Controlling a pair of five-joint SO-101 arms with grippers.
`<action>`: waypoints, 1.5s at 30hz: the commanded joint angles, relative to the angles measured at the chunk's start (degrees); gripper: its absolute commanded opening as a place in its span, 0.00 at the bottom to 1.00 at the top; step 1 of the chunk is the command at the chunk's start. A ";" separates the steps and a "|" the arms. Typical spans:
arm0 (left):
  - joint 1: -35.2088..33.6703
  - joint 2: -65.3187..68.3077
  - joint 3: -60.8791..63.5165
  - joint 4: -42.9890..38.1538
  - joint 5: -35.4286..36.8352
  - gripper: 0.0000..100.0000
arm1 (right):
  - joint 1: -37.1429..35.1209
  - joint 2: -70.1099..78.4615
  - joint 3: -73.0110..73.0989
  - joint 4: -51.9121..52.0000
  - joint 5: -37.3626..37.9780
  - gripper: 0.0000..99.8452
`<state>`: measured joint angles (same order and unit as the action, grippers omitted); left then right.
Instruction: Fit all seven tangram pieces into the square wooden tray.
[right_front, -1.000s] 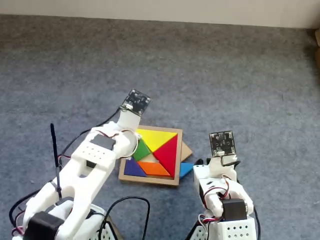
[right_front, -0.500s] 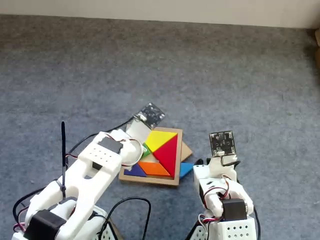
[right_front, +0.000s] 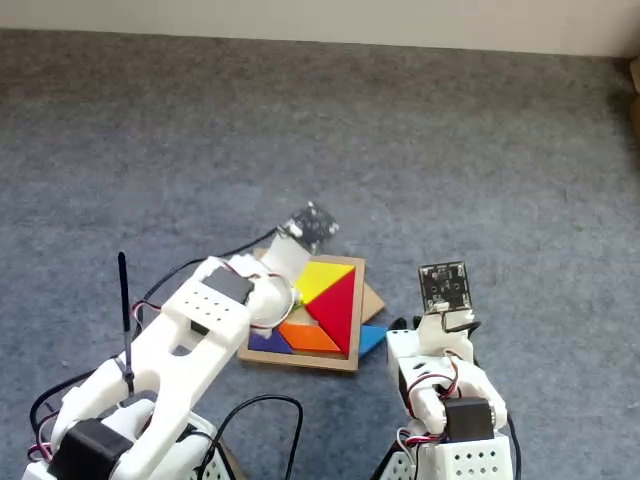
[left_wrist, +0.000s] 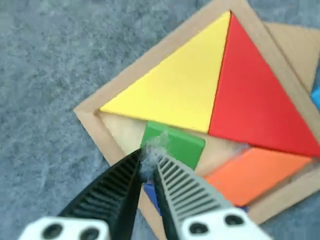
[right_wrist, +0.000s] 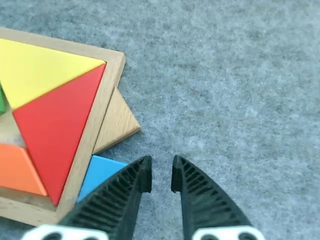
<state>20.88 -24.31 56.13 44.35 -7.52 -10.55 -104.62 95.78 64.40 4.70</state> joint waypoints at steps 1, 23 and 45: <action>1.19 0.13 -2.95 -7.74 5.71 0.03 | 0.66 -0.57 5.58 -0.92 -0.26 0.08; 0.66 -0.31 -5.76 1.32 5.80 0.01 | 0.66 -0.57 5.58 -0.92 -0.26 0.08; -18.15 -28.44 9.45 1.05 10.99 0.20 | 2.15 -0.57 5.05 -1.27 -0.09 0.08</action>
<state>6.90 -51.12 66.07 45.41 -0.40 -9.58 -104.62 95.78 64.40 4.70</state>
